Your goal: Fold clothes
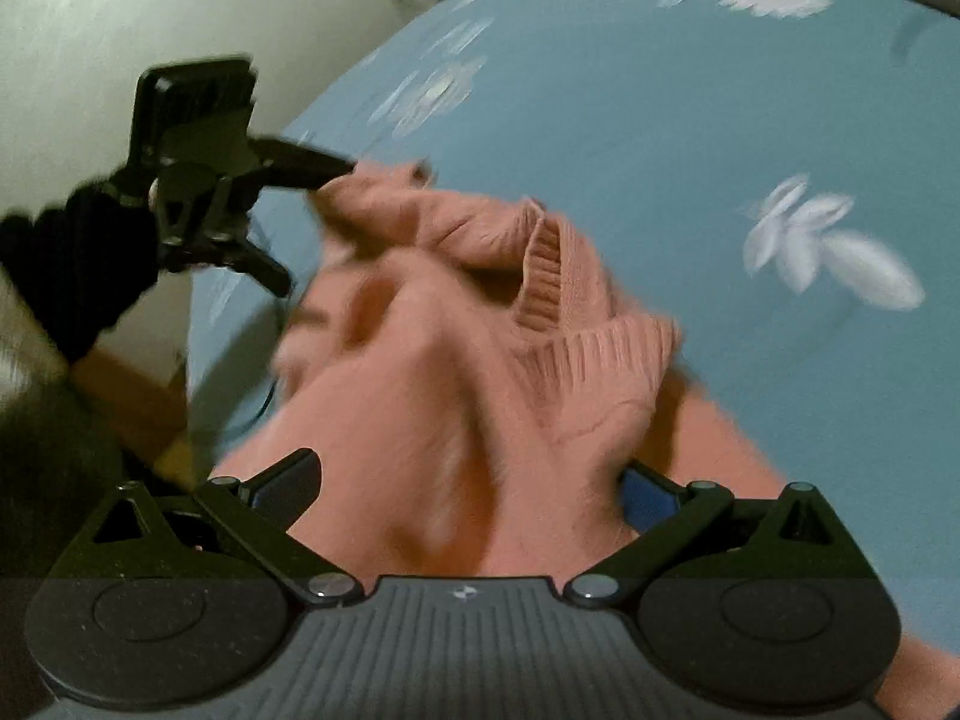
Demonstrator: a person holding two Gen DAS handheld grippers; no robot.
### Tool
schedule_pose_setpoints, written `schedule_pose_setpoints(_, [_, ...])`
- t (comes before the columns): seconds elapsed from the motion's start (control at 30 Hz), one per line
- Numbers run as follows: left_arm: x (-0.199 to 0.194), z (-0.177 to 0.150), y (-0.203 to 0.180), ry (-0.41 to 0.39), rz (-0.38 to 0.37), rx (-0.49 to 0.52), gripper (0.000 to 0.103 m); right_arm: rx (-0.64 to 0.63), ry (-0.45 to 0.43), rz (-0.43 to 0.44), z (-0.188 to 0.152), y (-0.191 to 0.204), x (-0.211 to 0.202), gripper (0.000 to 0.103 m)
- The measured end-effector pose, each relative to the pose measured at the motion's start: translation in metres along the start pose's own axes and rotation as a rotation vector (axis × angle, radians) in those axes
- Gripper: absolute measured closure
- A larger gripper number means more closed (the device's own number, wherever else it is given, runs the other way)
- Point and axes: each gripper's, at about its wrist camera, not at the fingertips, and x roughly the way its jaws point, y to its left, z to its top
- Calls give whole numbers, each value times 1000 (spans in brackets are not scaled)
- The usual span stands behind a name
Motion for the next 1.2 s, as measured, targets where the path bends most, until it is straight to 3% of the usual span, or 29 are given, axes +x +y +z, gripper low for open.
schedule_pose_setpoints(0.13, [5,-22,-8,17,14,-8,2,16,41,-66,-22,19,16,0])
schedule_pose_setpoints(0.2, [1,-23,-8,-3,13,-18,2,46,7,-64,-24,16,12,0])
schedule_pose_setpoints(0.4, [0,5,-4,-48,3,36,2,126,-157,-36,-5,1,12,0])
schedule_pose_setpoints(0.53, [15,29,7,-53,-15,45,2,133,-181,-35,9,-15,23,0])
schedule_pose_setpoints(0.73, [37,41,47,-69,-87,-128,3,163,-193,-23,12,-32,34,0])
schedule_pose_setpoints(0.9, [48,46,55,-34,-75,-120,21,175,-243,4,-5,-38,26,2])
schedule_pose_setpoints(1.0, [55,50,60,-12,-66,-113,25,183,-278,30,-14,-48,21,4])
schedule_pose_setpoints(1.07, [60,52,63,2,-60,-108,27,190,-299,47,-21,-54,17,6])
schedule_pose_setpoints(1.2, [60,53,58,38,-48,-66,30,225,-320,18,-34,-62,4,35])
